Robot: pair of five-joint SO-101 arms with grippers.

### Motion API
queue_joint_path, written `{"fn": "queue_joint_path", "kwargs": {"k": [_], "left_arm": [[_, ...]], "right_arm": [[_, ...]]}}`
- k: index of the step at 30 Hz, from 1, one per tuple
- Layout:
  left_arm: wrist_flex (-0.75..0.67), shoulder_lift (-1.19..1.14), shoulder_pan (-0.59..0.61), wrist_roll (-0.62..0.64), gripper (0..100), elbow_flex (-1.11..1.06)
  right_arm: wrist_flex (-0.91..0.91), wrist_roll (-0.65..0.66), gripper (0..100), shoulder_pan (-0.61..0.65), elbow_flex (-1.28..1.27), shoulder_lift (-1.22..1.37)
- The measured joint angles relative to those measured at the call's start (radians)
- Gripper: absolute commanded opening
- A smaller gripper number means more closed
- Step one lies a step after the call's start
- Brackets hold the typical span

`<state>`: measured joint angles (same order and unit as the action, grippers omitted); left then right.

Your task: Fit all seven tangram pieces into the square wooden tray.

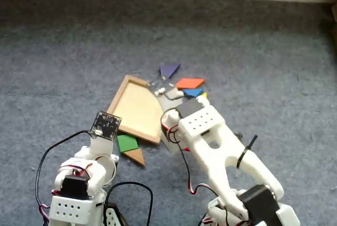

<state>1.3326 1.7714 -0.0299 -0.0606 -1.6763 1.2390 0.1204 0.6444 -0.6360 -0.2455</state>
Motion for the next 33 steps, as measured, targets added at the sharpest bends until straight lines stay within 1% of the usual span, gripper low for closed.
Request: {"fn": "queue_joint_path", "kwargs": {"k": [6,8,16,23,25,28,33], "left_arm": [[0.0,0.0,0.0,0.0,1,0.0],[0.0,0.0,0.0,0.0,1,0.0],[0.0,0.0,0.0,0.0,1,0.0],[0.0,0.0,0.0,0.0,1,0.0],[0.0,0.0,0.0,0.0,1,0.0],[0.0,0.0,0.0,0.0,1,0.0],[0.0,0.0,0.0,0.0,1,0.0]], "right_arm": [[0.0,-0.008,21.0,-0.002,0.104,-0.037],[-0.021,-0.038,21.0,0.003,0.152,-0.012],[-0.14,-0.328,21.0,0.025,0.384,0.252],[-0.15,-0.683,21.0,0.026,0.628,0.494],[-0.15,-0.766,21.0,0.026,0.681,0.555],[-0.15,-0.827,21.0,0.026,0.74,0.628],[-0.15,-0.873,21.4,0.026,0.776,0.683]]}}
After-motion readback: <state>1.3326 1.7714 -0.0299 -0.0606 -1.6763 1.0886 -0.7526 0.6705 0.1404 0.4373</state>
